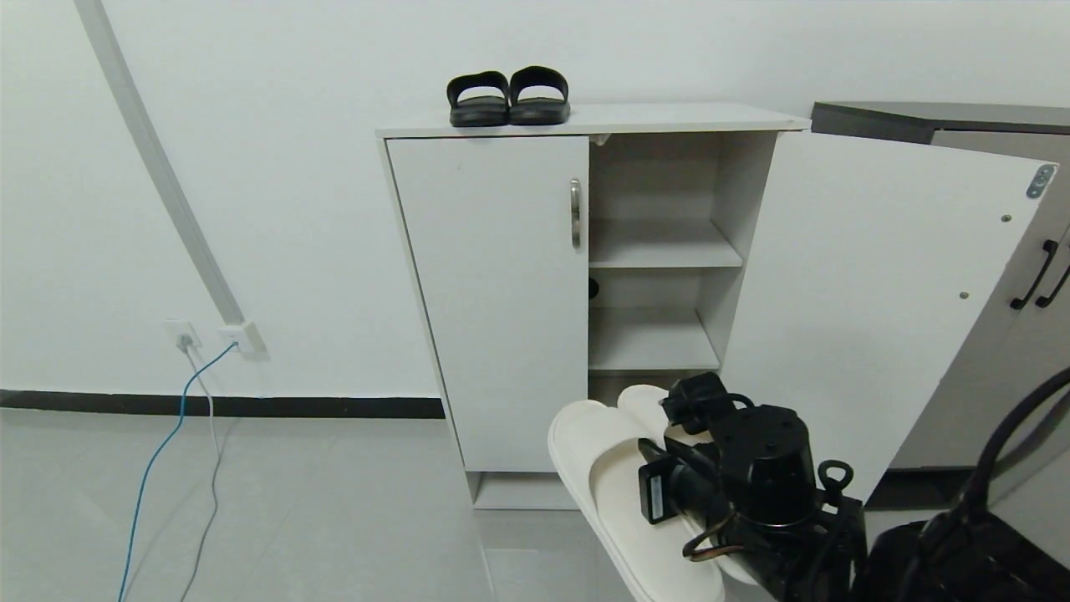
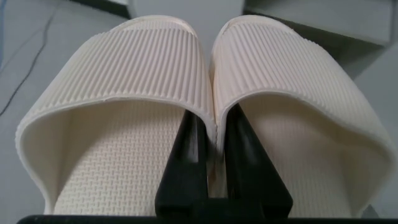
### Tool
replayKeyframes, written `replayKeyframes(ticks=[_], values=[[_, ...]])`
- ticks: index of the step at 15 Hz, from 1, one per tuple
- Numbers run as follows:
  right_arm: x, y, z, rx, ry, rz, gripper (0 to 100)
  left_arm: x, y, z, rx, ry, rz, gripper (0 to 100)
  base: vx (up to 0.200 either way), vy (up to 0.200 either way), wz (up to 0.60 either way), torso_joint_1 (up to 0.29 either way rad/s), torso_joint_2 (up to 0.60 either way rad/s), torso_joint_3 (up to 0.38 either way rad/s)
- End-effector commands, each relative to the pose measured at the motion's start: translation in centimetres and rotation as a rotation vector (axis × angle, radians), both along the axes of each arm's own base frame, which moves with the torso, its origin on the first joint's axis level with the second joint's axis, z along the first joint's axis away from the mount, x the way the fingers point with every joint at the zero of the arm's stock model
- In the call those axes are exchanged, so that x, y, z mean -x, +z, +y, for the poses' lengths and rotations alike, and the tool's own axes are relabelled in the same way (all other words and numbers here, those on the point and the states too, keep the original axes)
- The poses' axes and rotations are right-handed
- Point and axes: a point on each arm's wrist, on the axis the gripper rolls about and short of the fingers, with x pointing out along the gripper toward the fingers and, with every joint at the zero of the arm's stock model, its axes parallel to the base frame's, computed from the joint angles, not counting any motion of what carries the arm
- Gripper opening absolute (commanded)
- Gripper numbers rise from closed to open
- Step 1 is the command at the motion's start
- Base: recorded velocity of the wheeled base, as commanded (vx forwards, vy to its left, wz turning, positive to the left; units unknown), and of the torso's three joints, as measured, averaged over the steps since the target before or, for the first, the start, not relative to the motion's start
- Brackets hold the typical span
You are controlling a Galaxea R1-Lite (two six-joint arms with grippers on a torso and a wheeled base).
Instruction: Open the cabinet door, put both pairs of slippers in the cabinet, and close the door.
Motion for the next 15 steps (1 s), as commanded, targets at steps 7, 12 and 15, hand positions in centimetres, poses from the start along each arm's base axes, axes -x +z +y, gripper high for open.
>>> replayKeyframes(ticks=[7, 12, 15], values=[[-4.3, -3.2, 2.6, 0.018, -0.293, -0.037, 0, 0.0, 0.0, 0.0, 0.002, 0.001, 0.004, 0, 0.000, 0.000, 0.00, 0.000, 0.00, 0.000], [-5.5, -2.8, 2.1, 0.008, -0.354, -0.059, 0, 0.0, 0.0, 0.0, 0.002, 0.001, 0.004, 0, 0.200, 0.000, 0.00, 0.002, 0.00, 0.003], [-5.6, -2.8, 2.0, 0.007, -0.359, -0.061, 0, 0.0, 0.0, 0.0, 0.002, 0.001, 0.004, 0, 0.133, 0.000, 0.00, 0.005, 0.00, 0.002]])
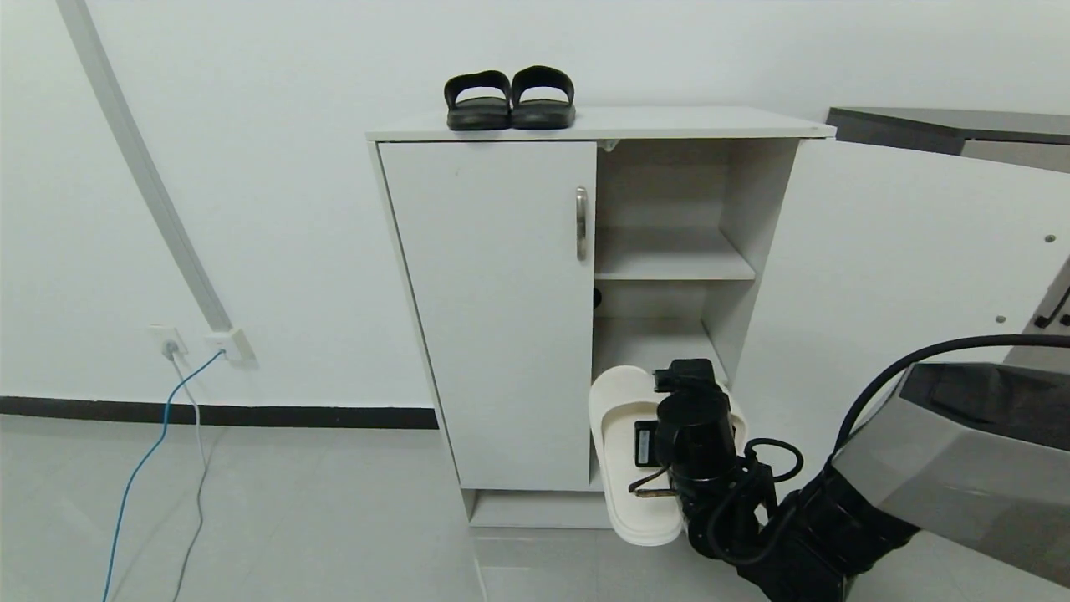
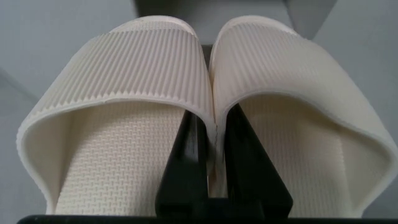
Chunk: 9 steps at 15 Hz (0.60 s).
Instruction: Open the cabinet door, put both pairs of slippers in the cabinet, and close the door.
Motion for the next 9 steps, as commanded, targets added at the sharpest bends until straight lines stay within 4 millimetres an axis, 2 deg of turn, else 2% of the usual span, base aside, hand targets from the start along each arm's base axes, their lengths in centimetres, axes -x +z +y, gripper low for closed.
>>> replayKeyframes(ticks=[1, 8, 9], values=[[-0.01, 0.05, 0.00, 0.000, 0.001, -0.001, 0, -0.01, 0.01, 0.00, 0.000, 0.001, 0.000, 0, 0.000, 0.000, 0.00, 0.000, 0.00, 0.000], [-0.06, 0.00, -0.12, 0.003, -0.004, 0.000, 0, -0.01, 0.01, 0.00, 0.006, 0.004, 0.000, 0, 0.000, 0.000, 0.00, 0.000, 0.00, 0.000], [-0.06, 0.00, -0.12, 0.003, -0.004, 0.000, 0, -0.02, 0.01, 0.00, 0.006, 0.004, 0.001, 0, 0.000, -0.200, 0.00, 0.007, -0.01, 0.002]])
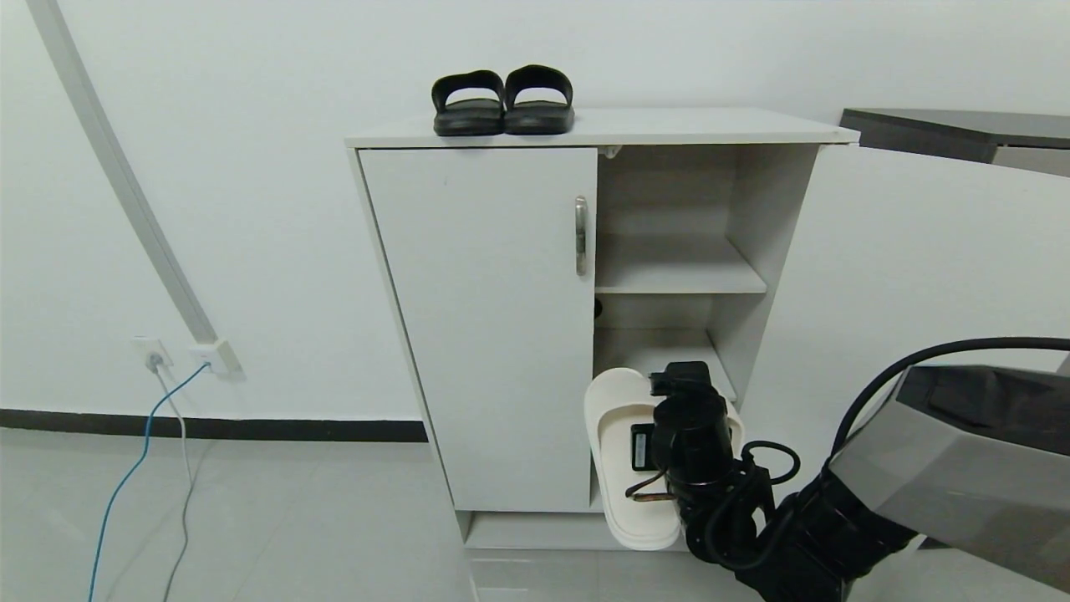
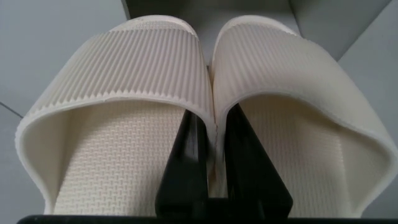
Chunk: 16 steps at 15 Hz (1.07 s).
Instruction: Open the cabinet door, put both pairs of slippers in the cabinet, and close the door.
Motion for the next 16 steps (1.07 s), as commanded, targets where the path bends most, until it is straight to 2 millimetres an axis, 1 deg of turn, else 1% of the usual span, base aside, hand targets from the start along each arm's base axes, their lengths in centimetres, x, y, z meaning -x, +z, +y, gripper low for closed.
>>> replayKeyframes(ticks=[1, 7, 11, 16], values=[[0.0, 0.1, 0.0, -0.001, 0.000, -0.001, 0, 0.0, 0.0, 0.0, 0.000, 0.000, 0.000, 0, 0.000, -0.200, 0.00, -0.002, 0.00, 0.002], [0.1, 0.0, -0.1, 0.002, 0.000, 0.002, 0, 0.0, 0.0, 0.0, -0.001, 0.000, 0.002, 0, 0.000, -0.200, 0.00, 0.003, 0.01, 0.004], [0.0, -0.3, -0.1, 0.008, -0.001, 0.008, 0, 0.0, 0.0, 0.0, -0.004, 0.000, 0.000, 0, 0.000, 0.000, 0.00, 0.000, 0.00, 0.000], [-0.2, -1.4, 0.2, 0.025, 0.002, 0.026, 0, 0.0, 0.0, 0.0, -0.003, 0.000, 0.000, 0, 0.000, 0.000, 0.00, 0.000, 0.00, 0.000]])
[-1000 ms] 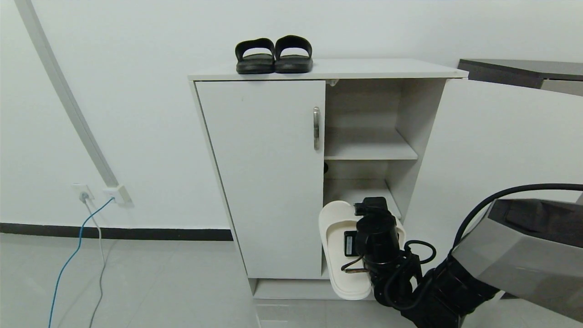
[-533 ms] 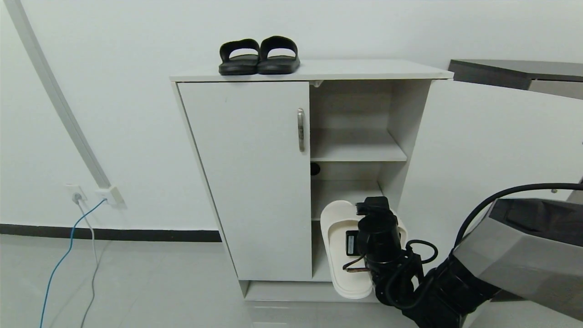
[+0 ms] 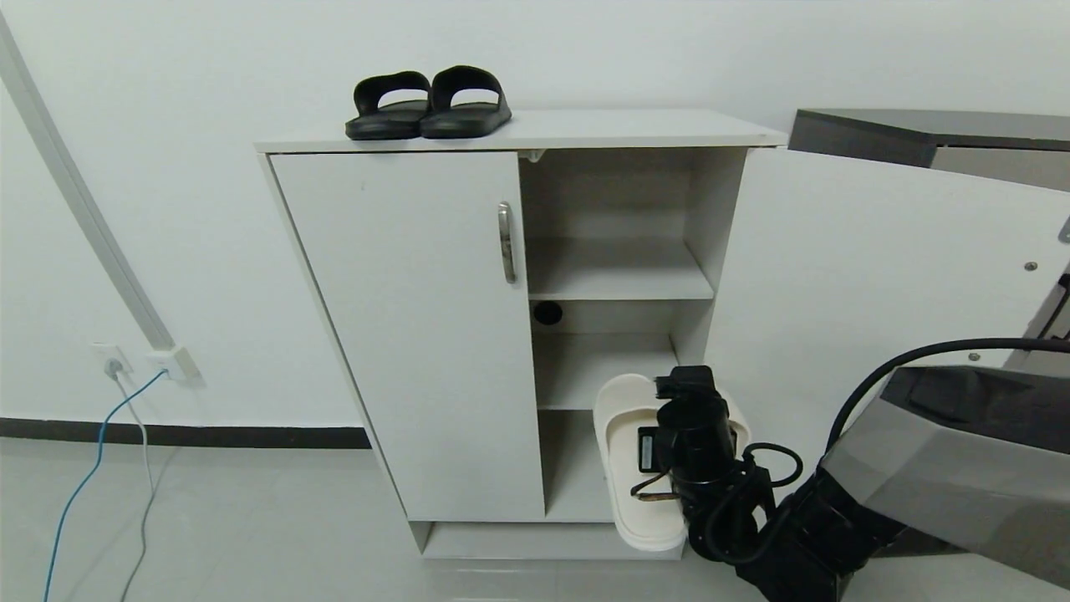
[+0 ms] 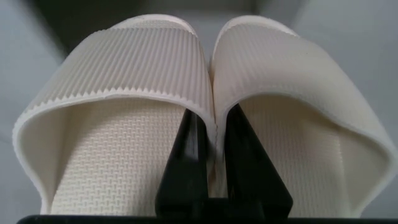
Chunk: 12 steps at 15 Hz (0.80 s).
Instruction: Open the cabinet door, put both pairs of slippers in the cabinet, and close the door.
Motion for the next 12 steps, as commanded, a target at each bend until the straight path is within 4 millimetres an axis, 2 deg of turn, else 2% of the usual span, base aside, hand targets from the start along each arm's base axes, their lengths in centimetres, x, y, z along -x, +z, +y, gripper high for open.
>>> replayKeyframes(ticks=[1, 4, 7, 12], values=[[0.0, -0.5, 0.4, 0.003, 0.013, 0.004, 0, 0.0, 0.0, 0.0, 0.001, 0.001, 0.003, 0, 0.000, 0.000, 0.00, 0.000, 0.00, 0.000], [0.1, -1.1, 1.8, -0.008, 0.045, -0.005, 0, 0.0, 0.0, 0.0, 0.000, 0.001, 0.001, 0, 0.000, 0.000, 0.00, 0.000, 0.00, 0.000], [-0.9, -1.1, 3.6, -0.040, 0.059, -0.037, 0, 0.0, 0.0, 0.0, 0.000, 0.001, 0.001, 0, 0.000, 0.000, 0.00, 0.000, 0.00, 0.000], [-2.6, -0.7, 5.2, -0.067, 0.075, -0.058, 0, 0.0, 0.0, 0.0, -0.002, 0.001, 0.004, 0, 0.000, 0.000, 0.00, 0.000, 0.00, 0.000]])
